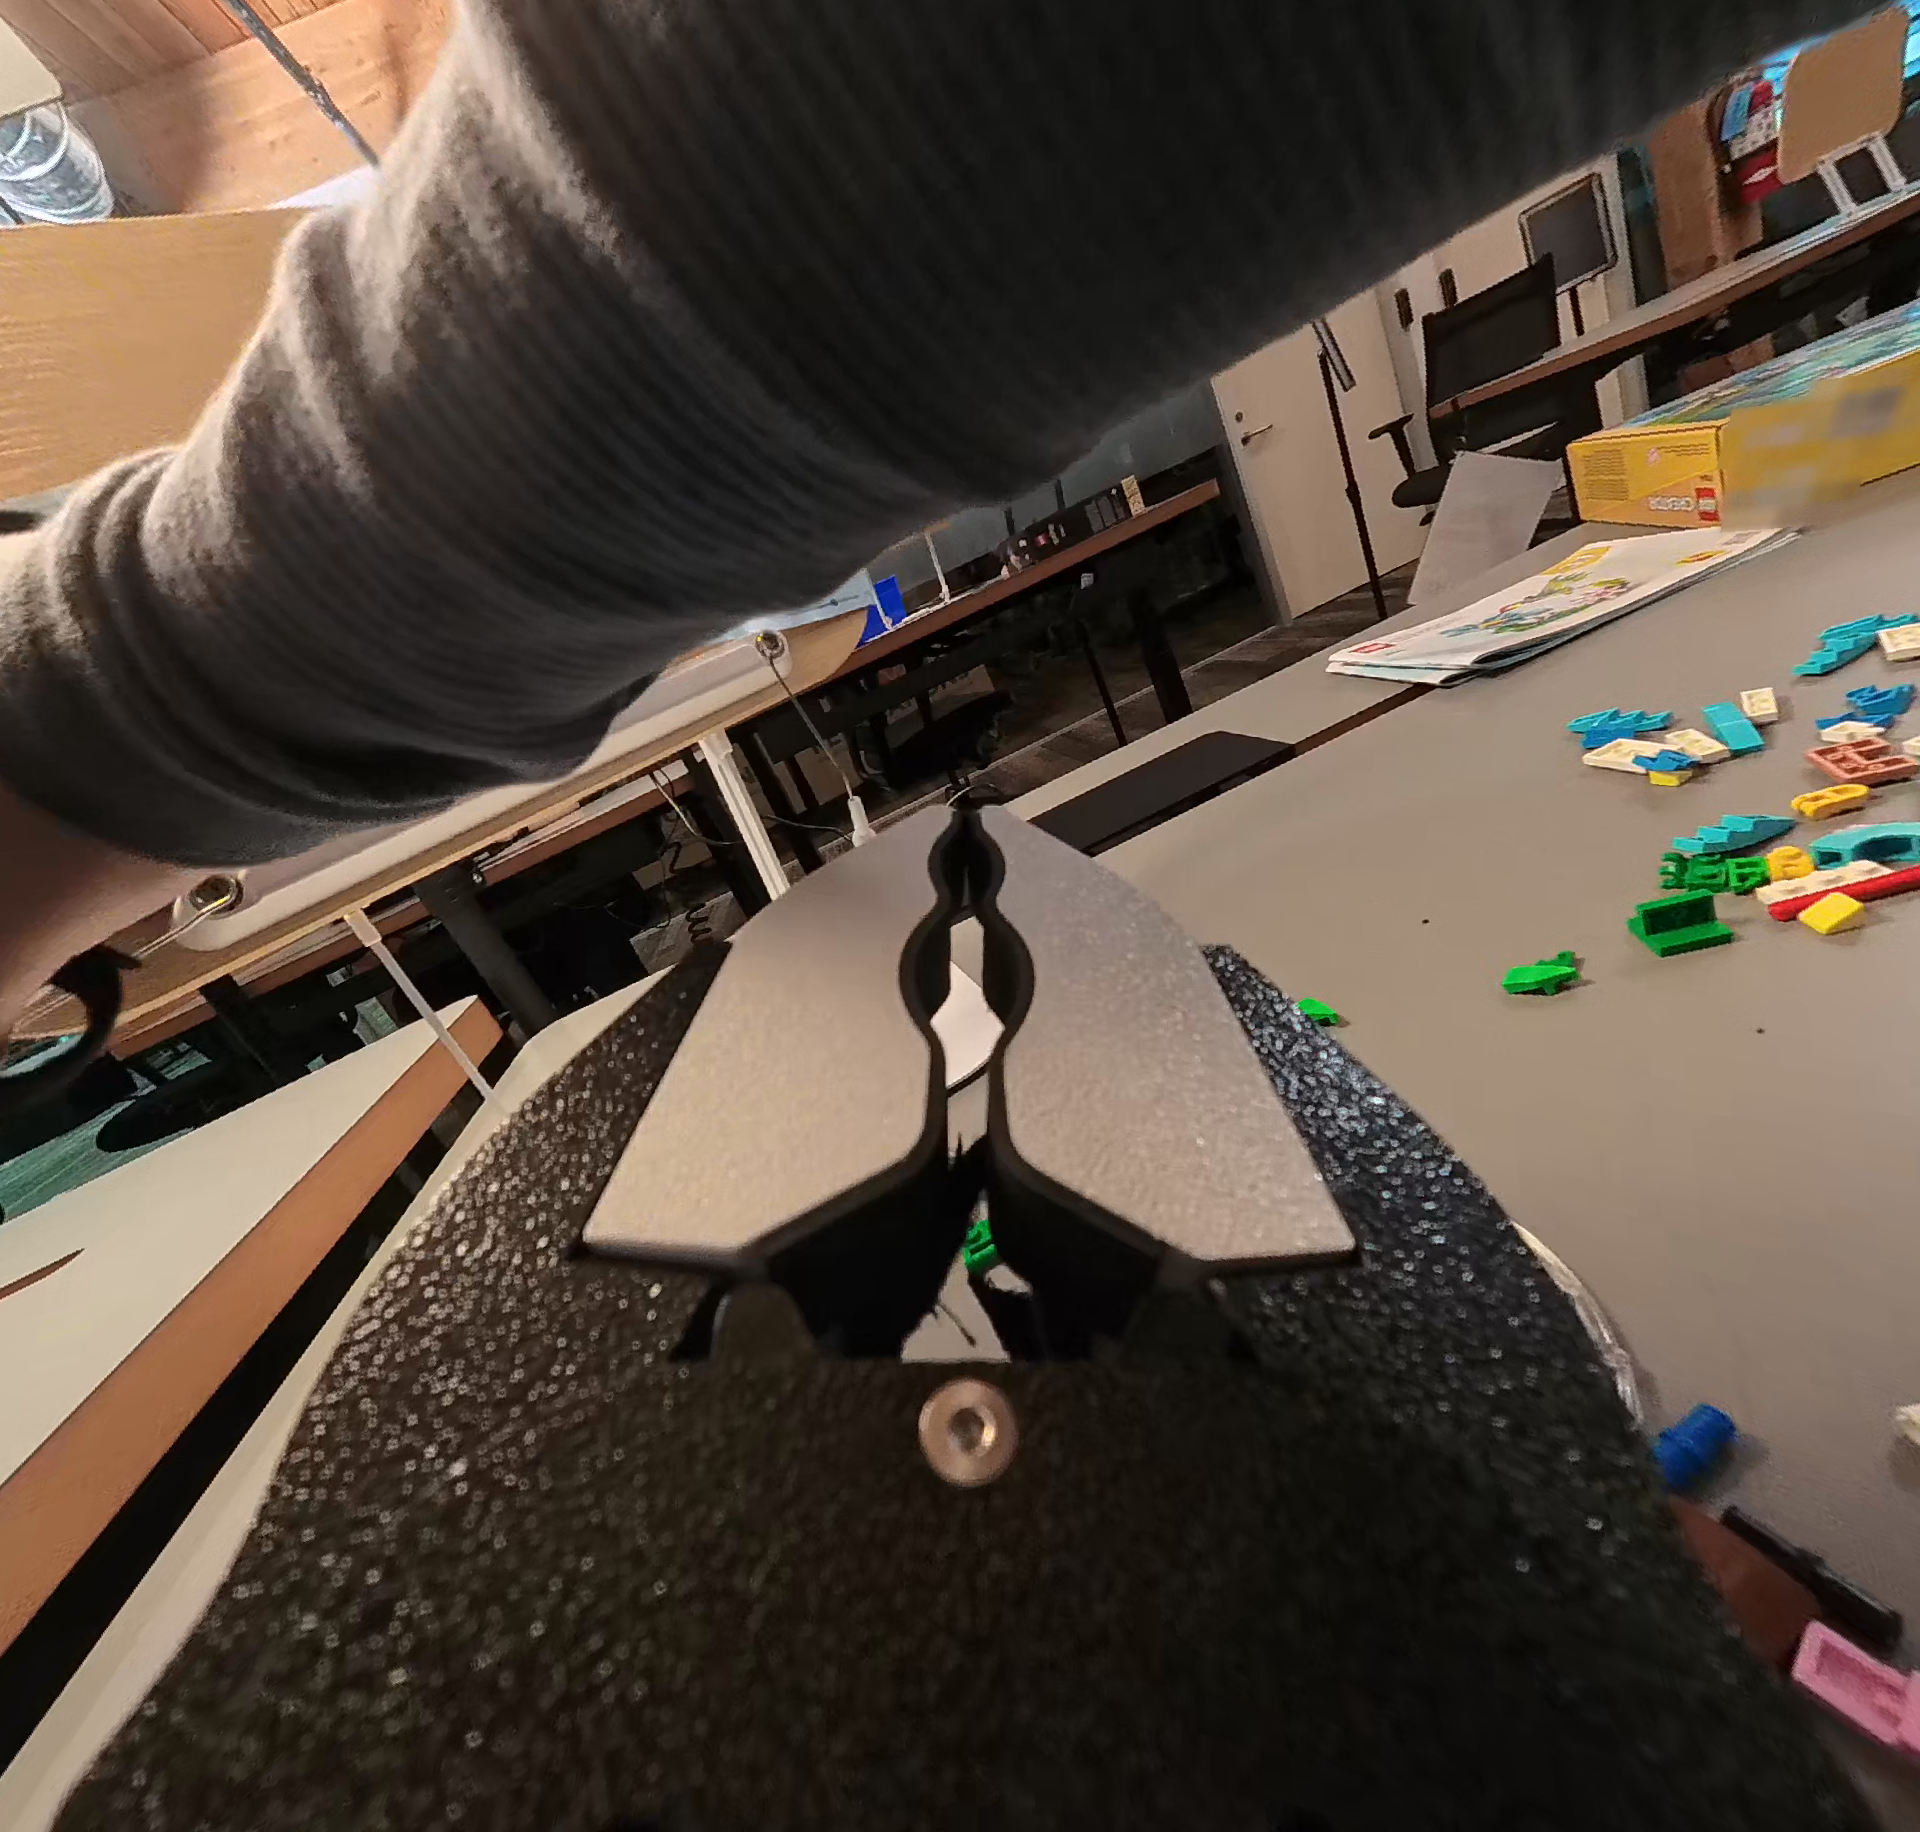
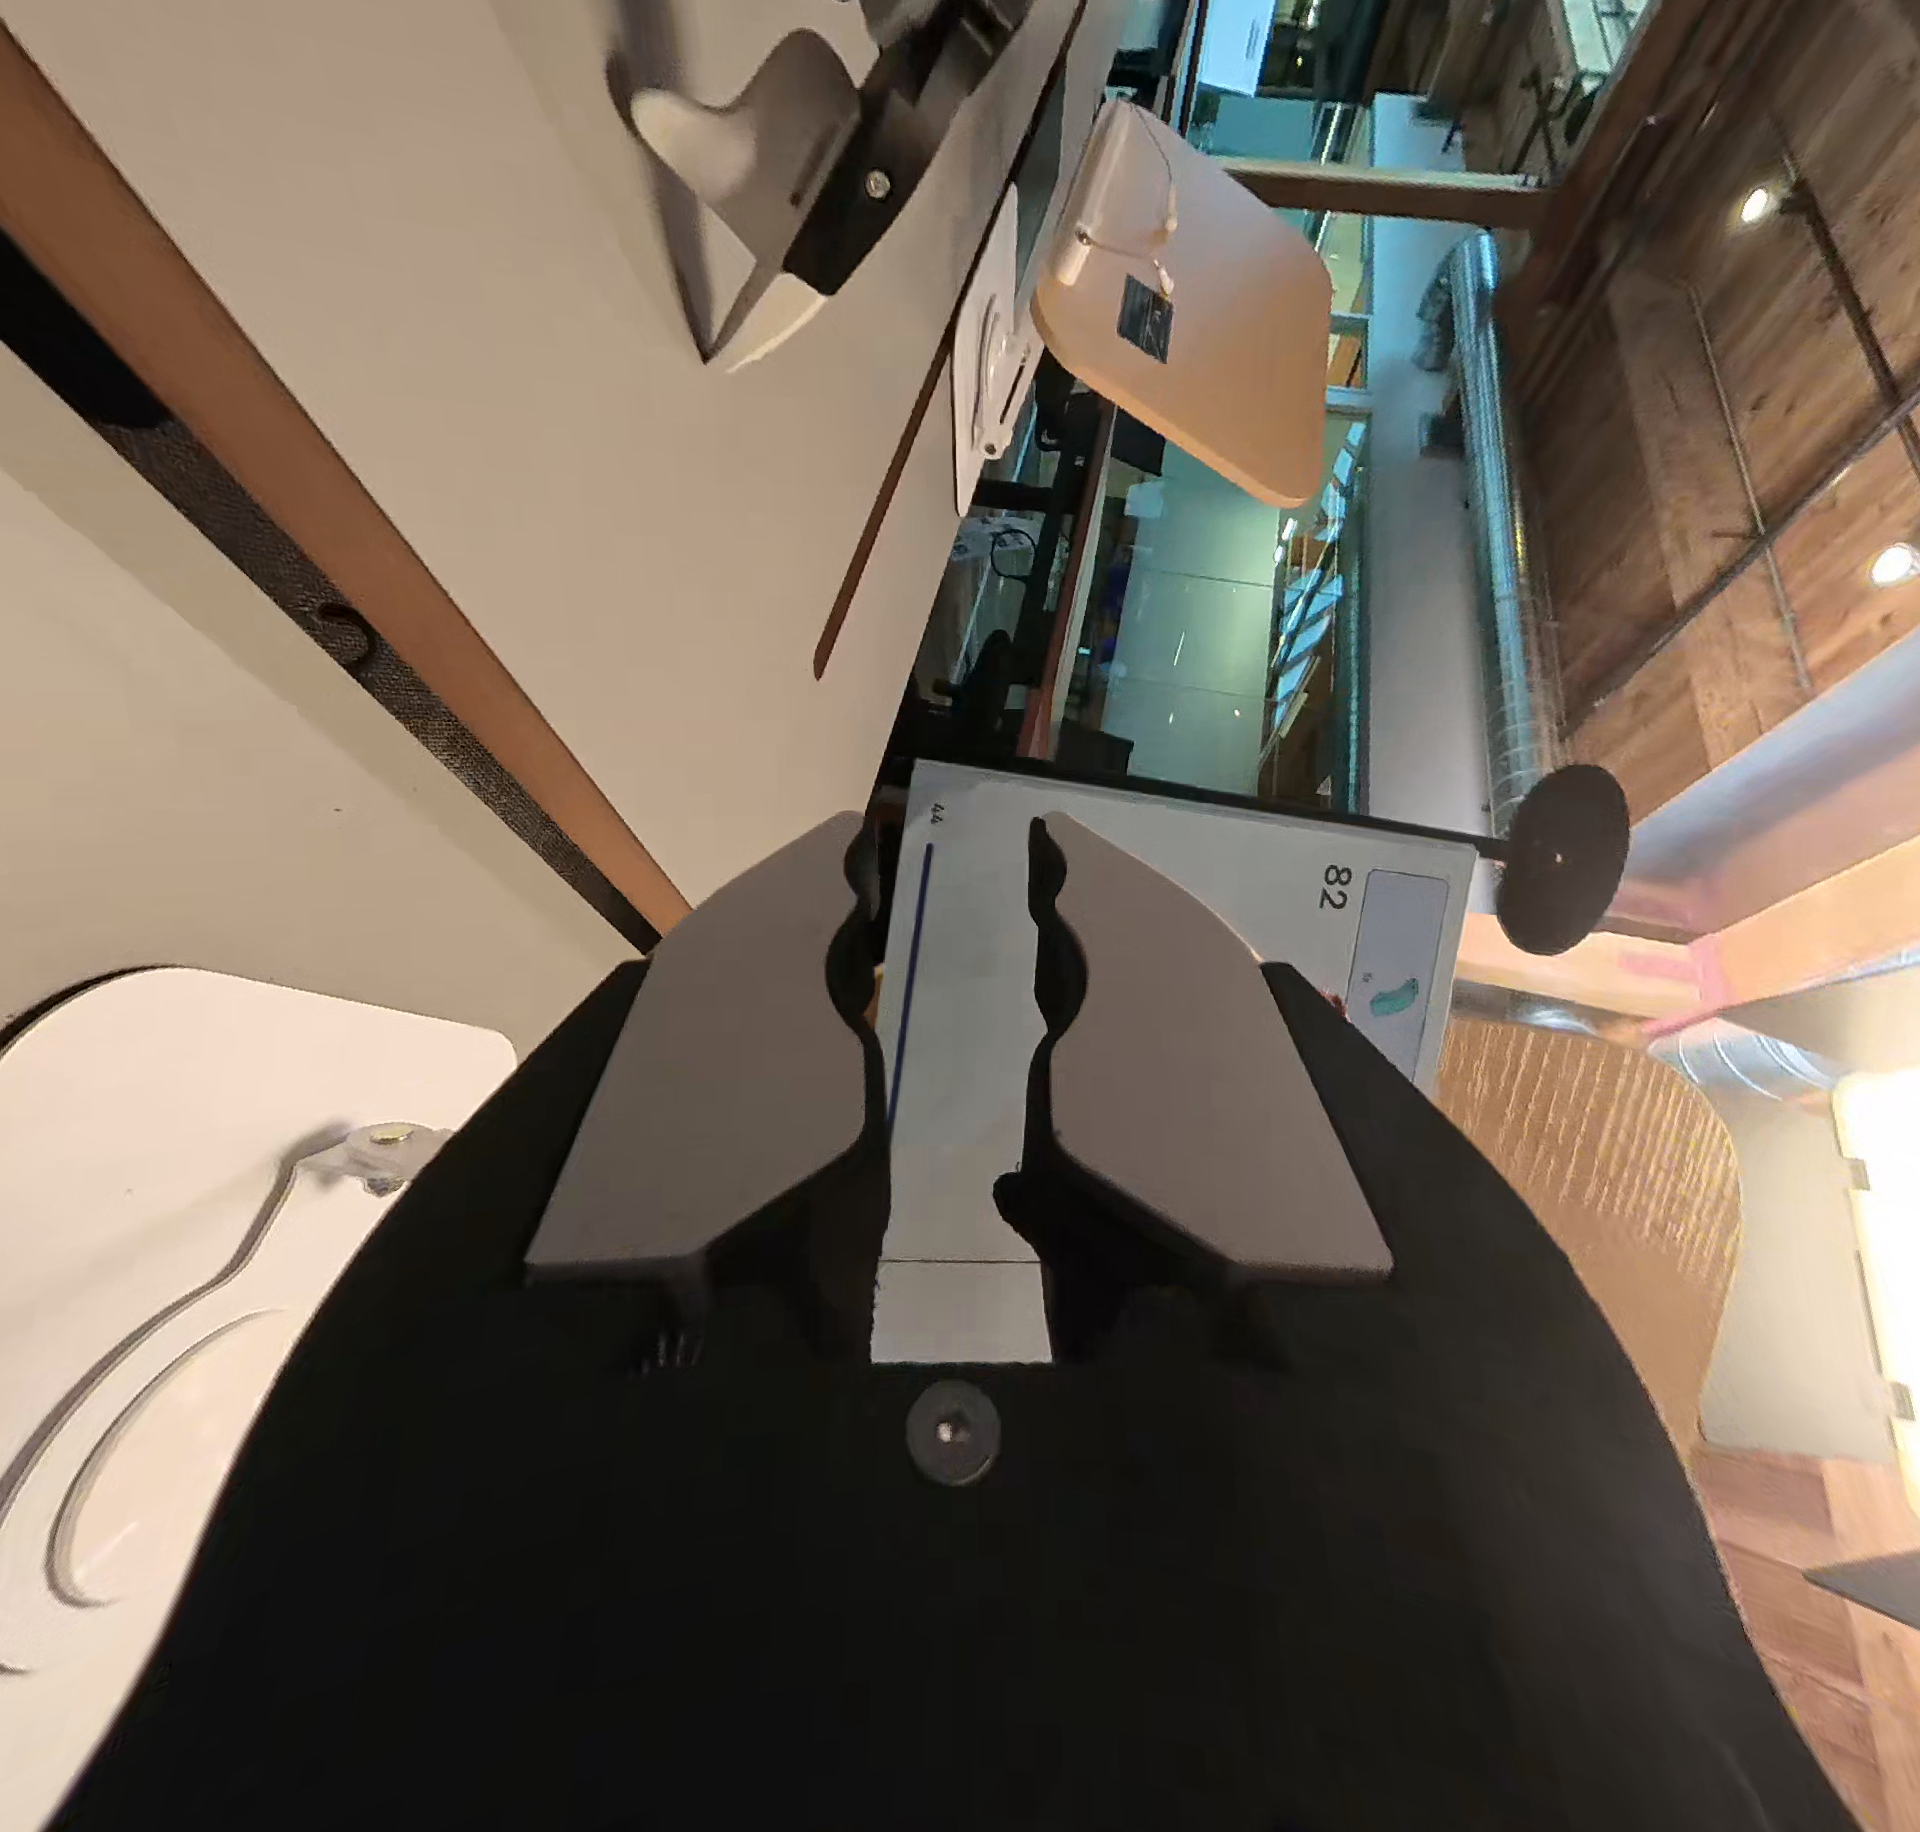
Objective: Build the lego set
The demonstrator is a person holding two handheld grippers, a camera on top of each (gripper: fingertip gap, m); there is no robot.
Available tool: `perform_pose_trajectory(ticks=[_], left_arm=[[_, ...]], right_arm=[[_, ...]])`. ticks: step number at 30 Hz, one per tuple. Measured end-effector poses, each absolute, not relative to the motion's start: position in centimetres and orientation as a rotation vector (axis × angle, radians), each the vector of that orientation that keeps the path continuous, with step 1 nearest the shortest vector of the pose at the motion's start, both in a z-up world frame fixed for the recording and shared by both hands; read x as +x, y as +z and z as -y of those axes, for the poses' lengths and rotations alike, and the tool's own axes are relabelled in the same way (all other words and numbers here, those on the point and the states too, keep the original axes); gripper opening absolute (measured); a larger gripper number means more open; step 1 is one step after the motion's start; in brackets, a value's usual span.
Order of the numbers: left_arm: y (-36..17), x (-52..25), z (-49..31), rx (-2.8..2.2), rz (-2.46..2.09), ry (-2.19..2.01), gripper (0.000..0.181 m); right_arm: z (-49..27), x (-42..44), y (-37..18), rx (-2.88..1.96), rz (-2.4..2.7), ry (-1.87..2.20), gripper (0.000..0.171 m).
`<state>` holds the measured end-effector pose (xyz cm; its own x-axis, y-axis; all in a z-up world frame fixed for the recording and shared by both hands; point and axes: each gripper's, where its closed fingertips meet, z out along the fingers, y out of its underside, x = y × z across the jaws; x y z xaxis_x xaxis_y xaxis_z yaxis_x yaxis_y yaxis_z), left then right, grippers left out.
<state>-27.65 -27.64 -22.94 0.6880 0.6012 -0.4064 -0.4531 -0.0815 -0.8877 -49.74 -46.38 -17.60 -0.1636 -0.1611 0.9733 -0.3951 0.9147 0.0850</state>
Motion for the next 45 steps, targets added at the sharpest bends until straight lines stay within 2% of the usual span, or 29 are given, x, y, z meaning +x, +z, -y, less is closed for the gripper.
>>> perform_pose_trajectory(ticks=[12,17,20,27,34,45], left_arm=[[-23.0,-27.6,27.6,-1.403,0.133,0.874,0.000],[-23.0,-27.6,27.5,-1.405,0.133,0.869,0.000],[-23.0,-27.4,27.4,-1.410,0.118,0.875,0.000],[-23.0,-27.5,27.4,-1.411,0.126,0.869,0.000],[-23.1,-27.4,27.3,-1.416,0.121,0.870,0.000],[-23.1,-27.5,27.3,-1.416,0.121,0.870,0.000]], right_arm=[[46.0,-50.6,-18.1,0.415,1.763,0.116,0.024],[45.8,-50.6,-17.7,0.411,1.716,0.105,0.001],[45.8,-50.4,-17.7,0.384,1.726,0.149,0.000],[45.9,-49.4,-17.0,0.274,1.772,0.367,0.000],[45.6,-47.6,-15.6,0.112,1.793,0.795,0.000],[41.0,-45.2,-12.0,-0.172,1.539,1.237,0.000]])
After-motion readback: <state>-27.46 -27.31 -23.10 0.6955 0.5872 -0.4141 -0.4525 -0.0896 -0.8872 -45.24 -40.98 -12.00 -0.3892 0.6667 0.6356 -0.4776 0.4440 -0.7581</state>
